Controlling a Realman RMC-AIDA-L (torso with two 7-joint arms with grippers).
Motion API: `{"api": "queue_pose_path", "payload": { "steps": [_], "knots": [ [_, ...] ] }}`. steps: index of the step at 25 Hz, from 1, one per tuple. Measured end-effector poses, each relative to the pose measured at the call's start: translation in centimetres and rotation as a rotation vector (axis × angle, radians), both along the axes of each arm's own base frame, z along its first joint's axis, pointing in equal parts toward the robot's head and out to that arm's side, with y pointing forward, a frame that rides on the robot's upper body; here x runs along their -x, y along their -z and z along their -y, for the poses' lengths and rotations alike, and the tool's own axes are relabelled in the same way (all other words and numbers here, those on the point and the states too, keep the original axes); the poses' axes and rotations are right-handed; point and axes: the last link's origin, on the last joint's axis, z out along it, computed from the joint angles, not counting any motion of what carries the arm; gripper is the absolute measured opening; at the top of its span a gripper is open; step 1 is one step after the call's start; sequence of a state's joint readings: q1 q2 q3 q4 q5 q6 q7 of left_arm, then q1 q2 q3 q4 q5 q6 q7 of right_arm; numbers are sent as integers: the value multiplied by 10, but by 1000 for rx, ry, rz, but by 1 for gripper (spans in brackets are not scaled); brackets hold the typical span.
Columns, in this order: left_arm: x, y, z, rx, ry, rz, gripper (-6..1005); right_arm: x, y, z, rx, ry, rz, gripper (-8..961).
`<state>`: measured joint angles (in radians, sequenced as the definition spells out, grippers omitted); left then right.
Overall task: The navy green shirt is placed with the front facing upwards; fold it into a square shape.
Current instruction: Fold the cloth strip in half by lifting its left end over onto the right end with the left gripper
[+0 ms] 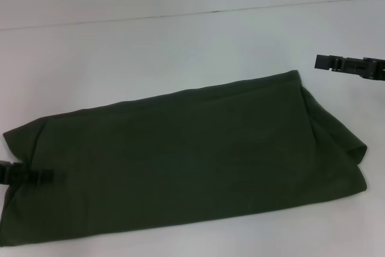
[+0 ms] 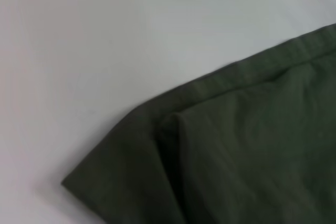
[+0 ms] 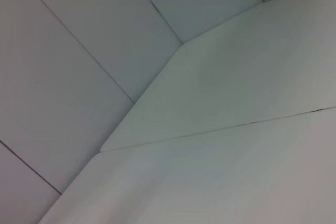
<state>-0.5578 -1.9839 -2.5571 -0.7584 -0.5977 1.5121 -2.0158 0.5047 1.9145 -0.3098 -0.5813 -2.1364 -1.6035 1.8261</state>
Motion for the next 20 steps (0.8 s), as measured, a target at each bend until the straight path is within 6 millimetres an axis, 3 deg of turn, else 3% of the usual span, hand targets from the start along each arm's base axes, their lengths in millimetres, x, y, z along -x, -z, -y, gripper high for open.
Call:
{"api": "queue_pose_path", "payload": {
  "steps": [20],
  "knots": [
    [15, -17, 7, -35, -35, -33, 889, -1, 1, 0, -3, 6, 3, 858]
  ]
}}
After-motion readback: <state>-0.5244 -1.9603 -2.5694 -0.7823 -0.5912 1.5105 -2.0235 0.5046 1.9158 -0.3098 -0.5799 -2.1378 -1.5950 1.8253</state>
